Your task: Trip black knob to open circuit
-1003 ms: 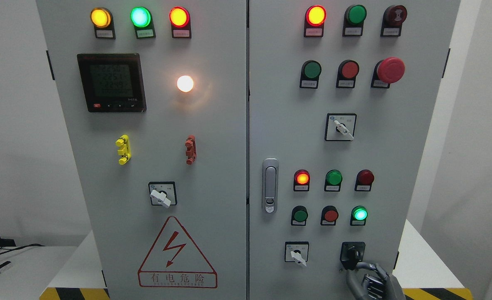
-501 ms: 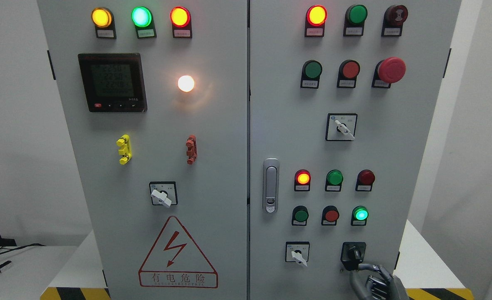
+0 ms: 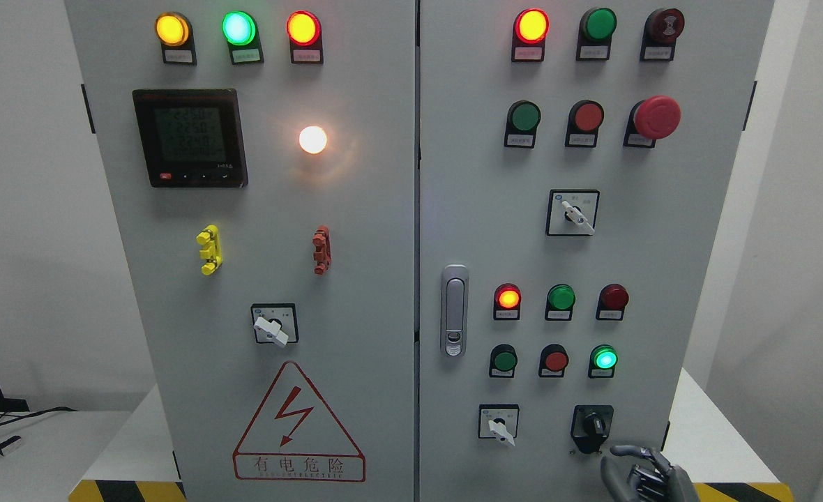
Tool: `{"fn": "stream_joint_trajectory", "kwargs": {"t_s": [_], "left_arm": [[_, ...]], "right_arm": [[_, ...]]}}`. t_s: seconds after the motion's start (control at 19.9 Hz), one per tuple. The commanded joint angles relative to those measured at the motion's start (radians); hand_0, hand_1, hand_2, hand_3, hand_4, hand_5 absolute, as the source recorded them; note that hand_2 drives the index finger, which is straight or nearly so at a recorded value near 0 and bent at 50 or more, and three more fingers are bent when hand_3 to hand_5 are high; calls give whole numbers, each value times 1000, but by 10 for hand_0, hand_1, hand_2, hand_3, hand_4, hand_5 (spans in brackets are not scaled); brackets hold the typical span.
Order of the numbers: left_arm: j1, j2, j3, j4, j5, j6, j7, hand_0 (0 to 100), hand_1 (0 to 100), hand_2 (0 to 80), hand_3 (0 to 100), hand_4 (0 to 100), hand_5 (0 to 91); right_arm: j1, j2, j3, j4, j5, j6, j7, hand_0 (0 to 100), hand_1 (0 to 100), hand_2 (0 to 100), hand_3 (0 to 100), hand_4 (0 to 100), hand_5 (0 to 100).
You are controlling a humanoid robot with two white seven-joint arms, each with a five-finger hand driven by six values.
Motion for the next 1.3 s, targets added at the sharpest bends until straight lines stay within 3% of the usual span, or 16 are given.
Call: {"fn": "stream_joint_trajectory", "kwargs": {"t_s": [0.0,0.1,0.2,0.3,0.35,0.45,0.55,0.6,0.7,0.75,0.85,1.25], "left_arm": [[0,0,0,0,-31,0,1,120,389,0,0,0,0],[0,0,0,0,-31,0,1,120,389,0,0,0,0],[0,0,0,0,-31,0,1,120,389,0,0,0,0],[0,0,0,0,-31,0,1,120,389,0,0,0,0],[0,-1,0,0,-31,0,1,120,389,0,0,0,0],[0,0,0,0,-31,0,1,120,389,0,0,0,0],[0,0,0,0,-31,0,1,120,389,0,0,0,0],[0,-1,0,0,-31,0,1,120,389,0,0,0,0],[0,0,0,0,-31,0,1,120,389,0,0,0,0],[0,0,0,0,-31,0,1,120,389,0,0,0,0],[0,0,0,0,-31,0,1,120,389,0,0,0,0],[0,0,0,0,-31,0,1,120,389,0,0,0,0]], "right_arm": [[37,-9,-56,-57,17,0,4,434,792,490,1000,984,931],[72,-9,-60,-91,15,0,34,460,780,526,1000,987,921],[110,-6,-62,-125,12,0,39,474,744,534,1000,983,910],[155,-6,-63,-162,-29,0,39,471,677,542,1000,970,895],[175,-6,-63,-183,-63,3,39,458,564,553,983,914,868],[207,-6,-68,-214,-110,7,39,387,414,542,856,794,808],[235,-6,-71,-238,-118,7,41,239,209,459,661,610,614],[251,-4,-71,-249,-120,6,44,210,198,452,640,593,591],[275,-4,-72,-264,-120,3,45,86,80,367,518,466,449],[287,-6,-74,-274,-120,3,45,65,74,358,506,454,435],[307,-4,-79,-289,-130,3,60,0,0,278,397,346,317],[379,-3,-88,-350,-143,1,76,0,0,169,254,236,218]]}}
